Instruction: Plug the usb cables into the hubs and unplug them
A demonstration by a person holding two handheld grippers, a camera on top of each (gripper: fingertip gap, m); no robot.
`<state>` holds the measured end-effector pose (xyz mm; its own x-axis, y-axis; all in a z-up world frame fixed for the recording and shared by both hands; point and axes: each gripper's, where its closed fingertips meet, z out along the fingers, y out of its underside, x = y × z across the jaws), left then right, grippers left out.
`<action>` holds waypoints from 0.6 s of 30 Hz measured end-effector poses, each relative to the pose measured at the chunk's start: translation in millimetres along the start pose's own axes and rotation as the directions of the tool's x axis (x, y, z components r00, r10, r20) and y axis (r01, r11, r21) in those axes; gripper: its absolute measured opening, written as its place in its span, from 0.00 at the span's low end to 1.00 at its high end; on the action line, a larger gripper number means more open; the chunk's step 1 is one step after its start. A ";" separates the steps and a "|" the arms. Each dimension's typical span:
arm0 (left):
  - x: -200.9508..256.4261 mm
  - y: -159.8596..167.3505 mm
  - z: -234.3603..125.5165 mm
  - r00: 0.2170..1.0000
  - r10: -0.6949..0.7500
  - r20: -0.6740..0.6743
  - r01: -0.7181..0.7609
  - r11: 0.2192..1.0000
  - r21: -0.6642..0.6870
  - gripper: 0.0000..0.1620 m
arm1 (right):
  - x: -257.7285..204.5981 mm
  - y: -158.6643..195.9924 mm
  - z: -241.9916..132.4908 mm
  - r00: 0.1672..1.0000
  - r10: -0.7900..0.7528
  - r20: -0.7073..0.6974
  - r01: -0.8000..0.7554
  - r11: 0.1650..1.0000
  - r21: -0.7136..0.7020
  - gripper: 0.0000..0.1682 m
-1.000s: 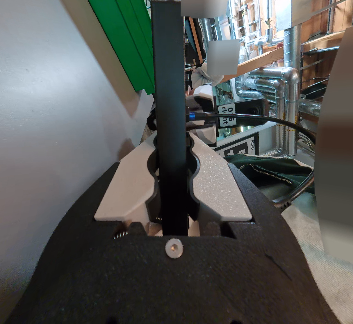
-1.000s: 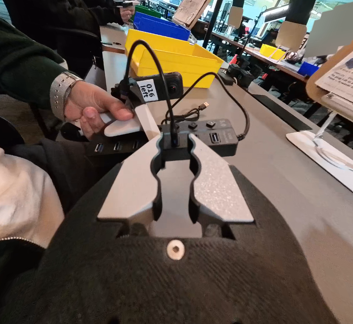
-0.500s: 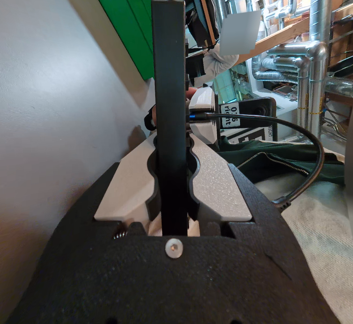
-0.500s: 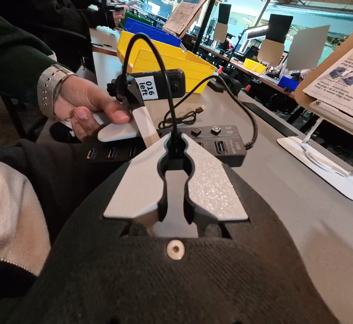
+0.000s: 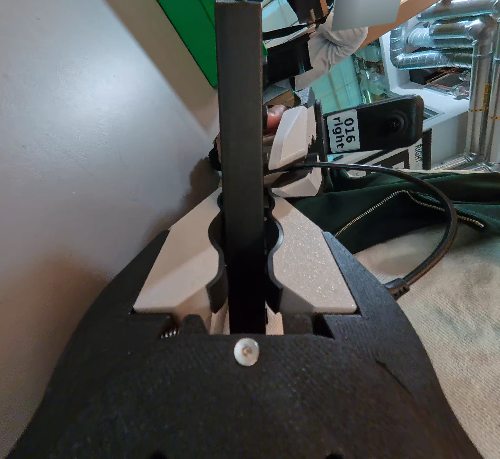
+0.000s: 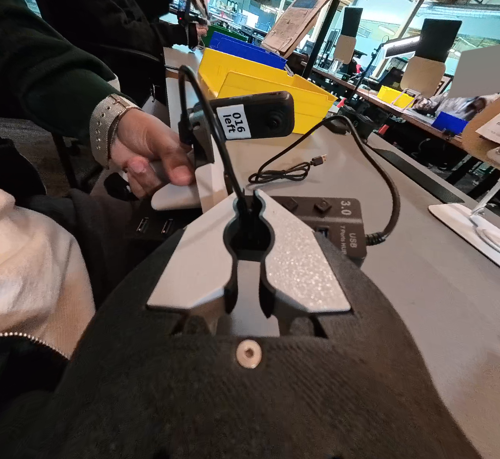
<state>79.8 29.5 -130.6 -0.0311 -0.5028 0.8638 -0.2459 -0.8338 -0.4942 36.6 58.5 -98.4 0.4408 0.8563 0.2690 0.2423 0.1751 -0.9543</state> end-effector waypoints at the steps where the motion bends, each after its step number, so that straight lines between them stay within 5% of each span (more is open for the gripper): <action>1: 1.0 0.3 0.1 1.000 -0.002 -0.007 0.002 1.000 -0.002 0.14 | 0.0 -0.5 -0.3 1.000 0.008 0.004 -0.008 1.000 0.004 0.03; 8: 14.4 -6.4 -1.5 0.992 -0.055 -0.116 0.060 0.997 0.040 0.14 | -0.2 -12.9 -4.7 0.988 0.141 0.059 -0.145 0.986 0.086 0.08; 18: 18.5 -6.3 -1.4 0.983 -0.082 -0.162 0.089 0.995 0.040 0.14 | 0.6 -17.7 -7.4 0.999 -0.036 -0.004 0.036 0.992 0.125 0.07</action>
<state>79.5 25.8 -111.4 -0.1676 -0.3894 0.9057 -0.2089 -0.8838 -0.4187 38.9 52.4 -80.3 0.4353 0.8477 0.3033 0.1482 0.2648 -0.9528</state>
